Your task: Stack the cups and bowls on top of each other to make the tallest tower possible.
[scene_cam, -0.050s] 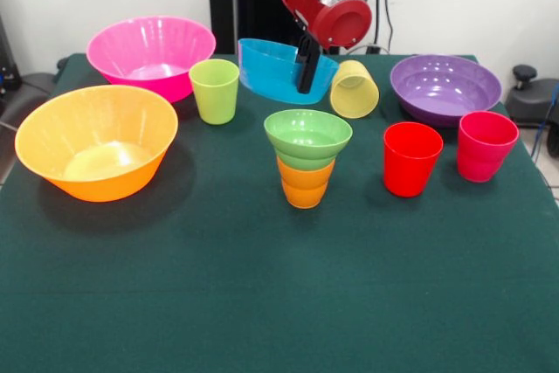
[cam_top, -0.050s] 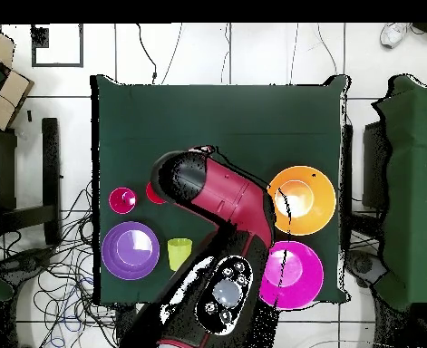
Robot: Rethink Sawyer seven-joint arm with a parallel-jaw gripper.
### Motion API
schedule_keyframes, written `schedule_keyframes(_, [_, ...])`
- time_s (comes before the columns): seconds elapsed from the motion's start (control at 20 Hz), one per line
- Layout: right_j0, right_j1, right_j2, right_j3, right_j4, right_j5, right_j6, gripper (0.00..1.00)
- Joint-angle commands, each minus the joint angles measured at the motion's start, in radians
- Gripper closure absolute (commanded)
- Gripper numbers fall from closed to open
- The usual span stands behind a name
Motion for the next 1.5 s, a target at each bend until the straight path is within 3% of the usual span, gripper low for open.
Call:
schedule_keyframes(0.05, [-0.011,0.074,0.116,-0.035,-0.045,-0.017,0.065,1.0])
schedule_keyframes(1.5, [-0.032,0.083,0.123,-0.07,-0.039,0.022,0.055,1.0])
